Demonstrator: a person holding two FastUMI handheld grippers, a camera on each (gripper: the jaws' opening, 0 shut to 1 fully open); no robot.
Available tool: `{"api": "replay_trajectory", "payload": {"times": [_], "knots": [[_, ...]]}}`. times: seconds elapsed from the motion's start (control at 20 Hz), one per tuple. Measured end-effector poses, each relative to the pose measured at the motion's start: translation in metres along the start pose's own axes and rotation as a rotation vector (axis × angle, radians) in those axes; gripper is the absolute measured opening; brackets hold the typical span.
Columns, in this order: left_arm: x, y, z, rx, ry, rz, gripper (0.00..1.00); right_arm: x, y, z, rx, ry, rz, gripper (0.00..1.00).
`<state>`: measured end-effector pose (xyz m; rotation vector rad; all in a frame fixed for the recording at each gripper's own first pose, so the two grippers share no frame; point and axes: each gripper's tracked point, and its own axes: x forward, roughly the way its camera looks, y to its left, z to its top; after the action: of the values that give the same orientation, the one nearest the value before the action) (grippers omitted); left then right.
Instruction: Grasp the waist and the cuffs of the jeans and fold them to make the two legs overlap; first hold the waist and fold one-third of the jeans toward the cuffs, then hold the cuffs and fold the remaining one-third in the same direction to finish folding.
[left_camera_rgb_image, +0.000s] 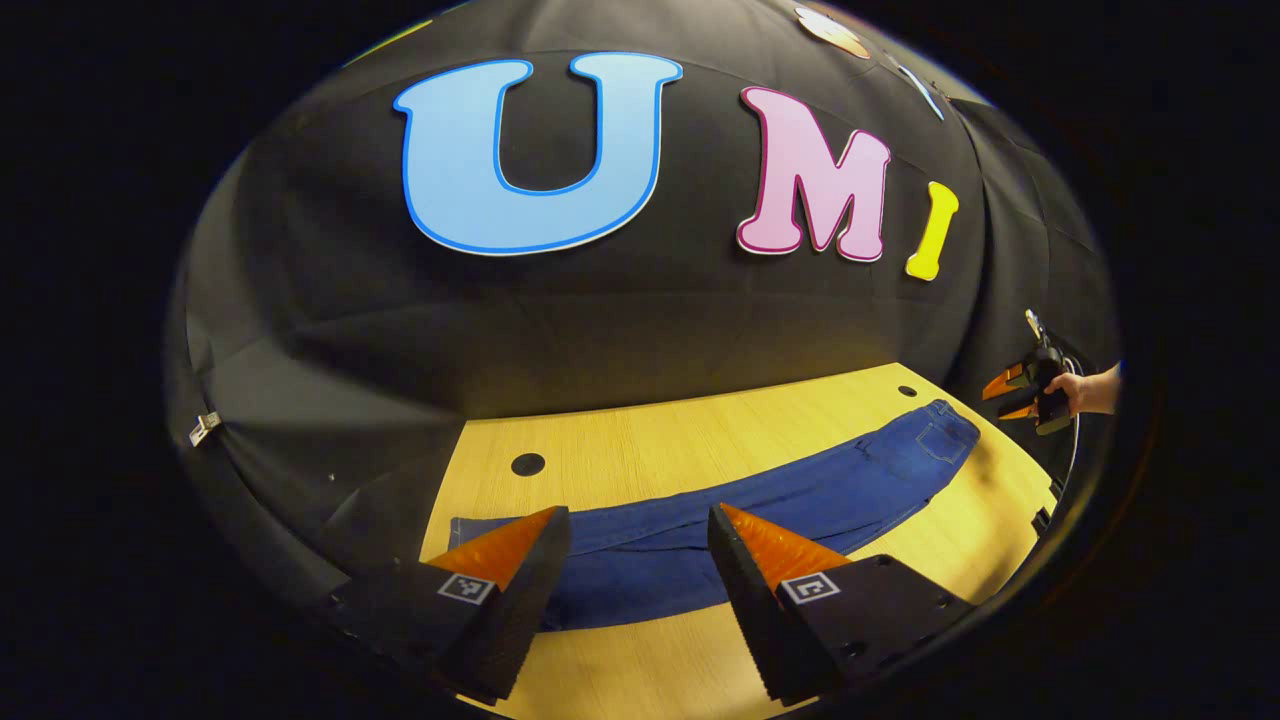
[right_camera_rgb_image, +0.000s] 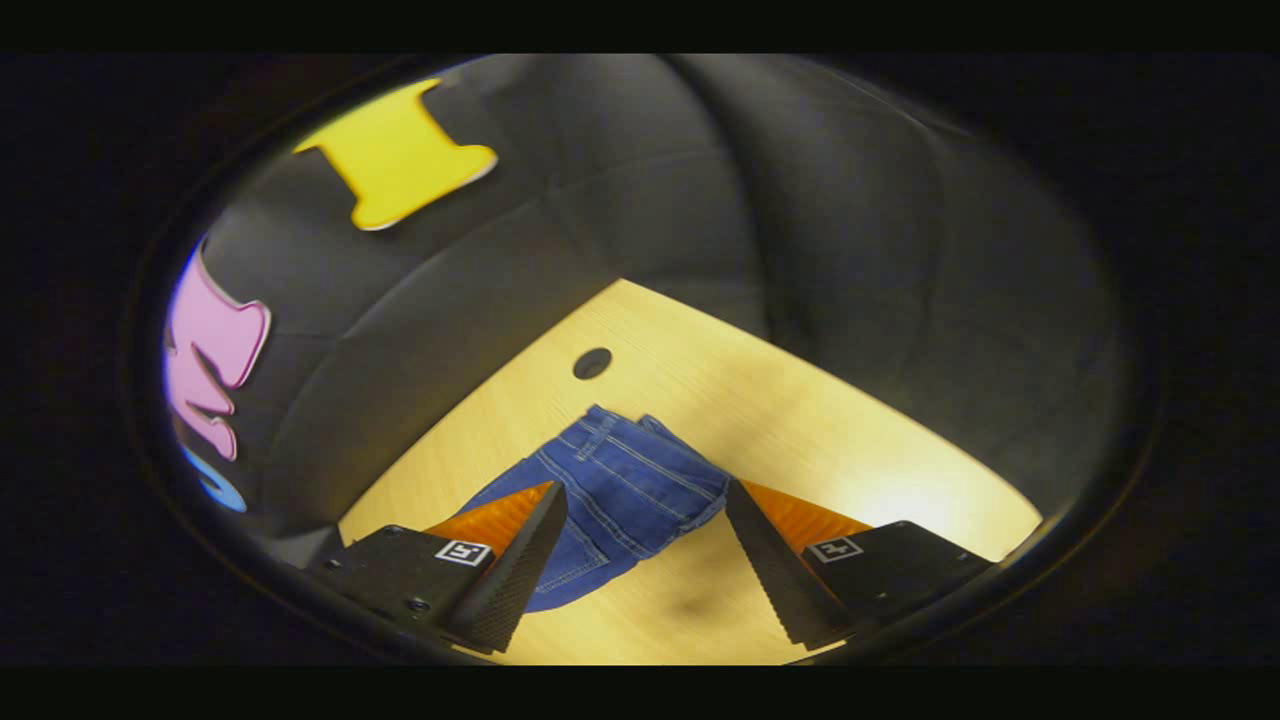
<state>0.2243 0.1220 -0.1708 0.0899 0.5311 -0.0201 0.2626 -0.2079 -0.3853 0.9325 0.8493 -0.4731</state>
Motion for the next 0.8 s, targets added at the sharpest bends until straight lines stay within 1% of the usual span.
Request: {"api": "replay_trajectory", "payload": {"times": [0.1, 0.2, 0.25, 0.3, 0.35, 0.4, 0.5, 0.55, 0.6, 0.65, 0.7, 0.75, 0.8], "knots": [[0.002, -0.001, -0.004, 0.002, 0.020, 0.010, 0.88, 0.018, -0.004, -0.021, 0.068, 0.052, 0.013, 0.98], [0.006, -0.002, -0.008, 0.005, 0.052, 0.027, 0.88, 0.041, -0.015, -0.036, 0.029, 0.092, -0.022, 0.98], [0.008, -0.003, -0.007, 0.011, 0.064, 0.034, 0.88, 0.054, -0.015, -0.034, 0.015, 0.095, -0.025, 0.98], [0.009, -0.005, -0.005, 0.023, 0.073, 0.047, 0.88, 0.060, -0.009, -0.021, 0.033, 0.069, -0.018, 0.98], [0.013, -0.008, -0.004, 0.036, 0.079, 0.057, 0.88, 0.063, -0.006, -0.018, 0.063, 0.067, -0.020, 0.91], [0.020, -0.018, -0.002, 0.048, 0.087, 0.056, 0.89, 0.060, -0.007, -0.014, 0.076, 0.060, -0.016, 0.89], [0.028, -0.034, -0.001, 0.075, 0.110, 0.059, 0.88, 0.056, -0.022, -0.012, 0.026, 0.034, -0.051, 0.97], [0.028, -0.040, -0.001, 0.087, 0.111, 0.061, 0.88, 0.056, -0.026, -0.011, 0.006, 0.021, -0.046, 0.72], [0.027, -0.046, 0.001, 0.091, 0.101, 0.056, 0.91, 0.052, -0.025, -0.014, -0.017, 0.028, -0.035, 0.46], [0.025, -0.052, 0.002, 0.085, 0.087, 0.045, 0.90, 0.045, -0.028, -0.010, -0.037, 0.011, -0.041, 0.29], [0.024, -0.055, 0.002, 0.071, 0.080, 0.033, 0.91, 0.041, -0.026, -0.006, -0.061, -0.004, -0.052, 0.24], [0.019, -0.055, -0.001, 0.051, 0.077, 0.027, 0.91, 0.037, -0.024, -0.007, -0.093, -0.004, -0.049, 0.09], [0.016, -0.054, -0.002, 0.031, 0.075, 0.016, 0.91, 0.035, -0.017, 0.000, -0.108, -0.044, -0.049, 0.14]]}}
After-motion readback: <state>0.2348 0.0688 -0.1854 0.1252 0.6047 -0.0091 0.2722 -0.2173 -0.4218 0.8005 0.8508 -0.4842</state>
